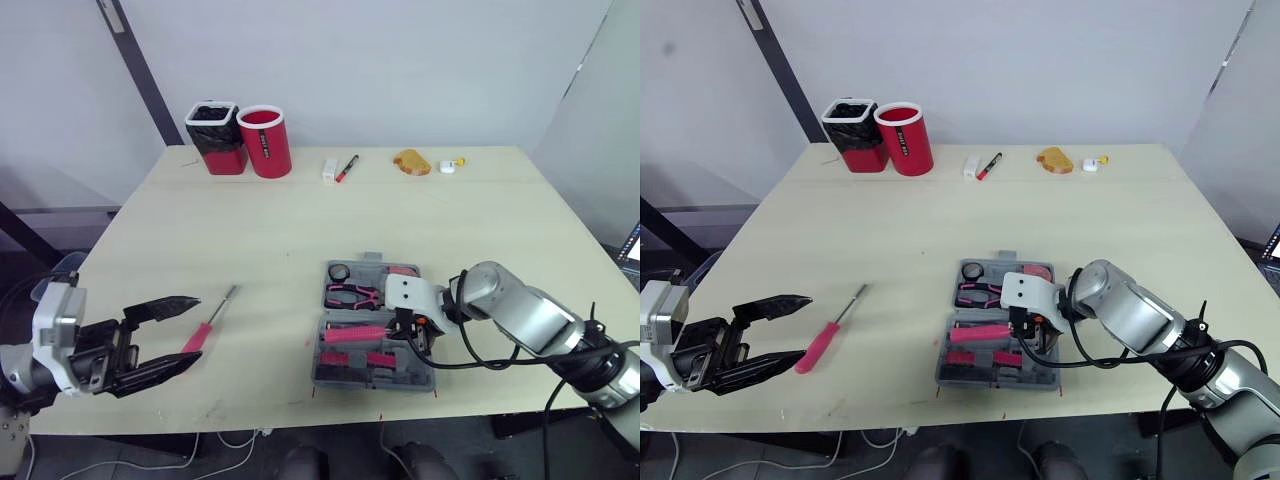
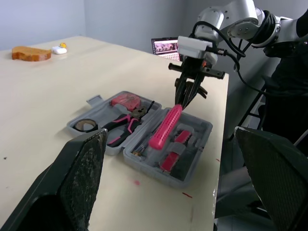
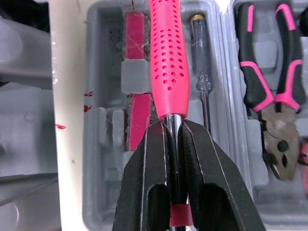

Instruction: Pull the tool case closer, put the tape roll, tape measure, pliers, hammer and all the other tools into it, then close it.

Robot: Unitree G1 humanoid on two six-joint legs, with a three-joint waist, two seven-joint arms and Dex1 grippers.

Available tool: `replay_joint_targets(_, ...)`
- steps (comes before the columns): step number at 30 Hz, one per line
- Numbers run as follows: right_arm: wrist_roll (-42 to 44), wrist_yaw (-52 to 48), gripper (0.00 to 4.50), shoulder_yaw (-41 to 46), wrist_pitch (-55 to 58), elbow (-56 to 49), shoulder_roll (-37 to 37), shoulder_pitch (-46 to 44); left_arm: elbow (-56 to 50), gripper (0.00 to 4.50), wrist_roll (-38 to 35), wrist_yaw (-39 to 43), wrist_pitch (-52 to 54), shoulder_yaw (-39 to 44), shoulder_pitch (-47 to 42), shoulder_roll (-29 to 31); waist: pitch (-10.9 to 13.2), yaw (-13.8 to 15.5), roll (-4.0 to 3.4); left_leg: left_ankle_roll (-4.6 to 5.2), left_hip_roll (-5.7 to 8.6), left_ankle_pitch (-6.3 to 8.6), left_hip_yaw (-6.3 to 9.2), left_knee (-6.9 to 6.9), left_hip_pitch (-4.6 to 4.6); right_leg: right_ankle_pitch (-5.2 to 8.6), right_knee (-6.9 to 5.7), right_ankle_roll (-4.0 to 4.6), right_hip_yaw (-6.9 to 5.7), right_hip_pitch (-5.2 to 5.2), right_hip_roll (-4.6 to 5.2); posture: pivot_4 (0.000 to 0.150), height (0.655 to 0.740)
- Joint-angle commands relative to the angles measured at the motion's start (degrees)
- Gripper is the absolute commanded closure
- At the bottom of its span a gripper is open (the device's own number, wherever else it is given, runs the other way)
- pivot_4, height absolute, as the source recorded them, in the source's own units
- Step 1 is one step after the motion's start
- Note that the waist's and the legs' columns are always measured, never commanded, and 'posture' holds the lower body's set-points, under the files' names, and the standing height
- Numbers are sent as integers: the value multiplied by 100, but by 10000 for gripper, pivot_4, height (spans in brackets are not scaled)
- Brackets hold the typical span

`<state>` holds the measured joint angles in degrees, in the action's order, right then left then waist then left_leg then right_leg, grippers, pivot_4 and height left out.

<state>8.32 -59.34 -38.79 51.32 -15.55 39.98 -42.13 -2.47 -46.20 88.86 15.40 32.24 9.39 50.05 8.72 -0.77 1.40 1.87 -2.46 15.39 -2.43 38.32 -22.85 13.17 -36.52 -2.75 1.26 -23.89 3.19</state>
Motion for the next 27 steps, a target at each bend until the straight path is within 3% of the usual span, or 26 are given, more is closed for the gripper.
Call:
replay_joint_targets(1, -210, 92, 44624, -42, 86, 10, -137, -140, 17, 0, 32, 350, -147, -11, 7, 66, 0, -5, -1, 0, 0, 0, -1, 0, 0, 0, 0, 0, 0, 0, 1, 1500, 7400)
replay_joint_targets(18, -534, 189, 44624, -207, 130, 529, -760, -137, -413, 0, 43, 11, -46, -256, -12, -4, -1, -23, 2, 0, 4, 0, 0, 2, 6, 0, -14, 0, 0, -1, -5, 1500, 7400)
replay_joint_targets(21, -650, 253, 34421, -207, -136, 695, -788, -64, -441, 0, 54, -11, -51, -302, -8, -31, -1, -23, 1, 0, 6, -1, 1, 1, 8, 0, -18, 1, 0, -2, -9, 1500, 7400)
replay_joint_targets(22, -729, 320, 27052, -175, -287, 760, -788, -28, -441, 0, 64, -7, -62, -311, 5, -42, -1, -23, 1, -1, 6, -1, 1, 2, 9, 0, -18, 1, 0, -2, -10, 1500, 7400)
replay_joint_targets(27, -477, 219, 27052, 409, -966, 765, -675, 266, -449, 0, 87, -7, -78, -335, 63, -96, -1, -11, 2, -1, 10, -1, -3, 1, 6, 0, -15, 1, 1, -2, -5, 1500, 7400)
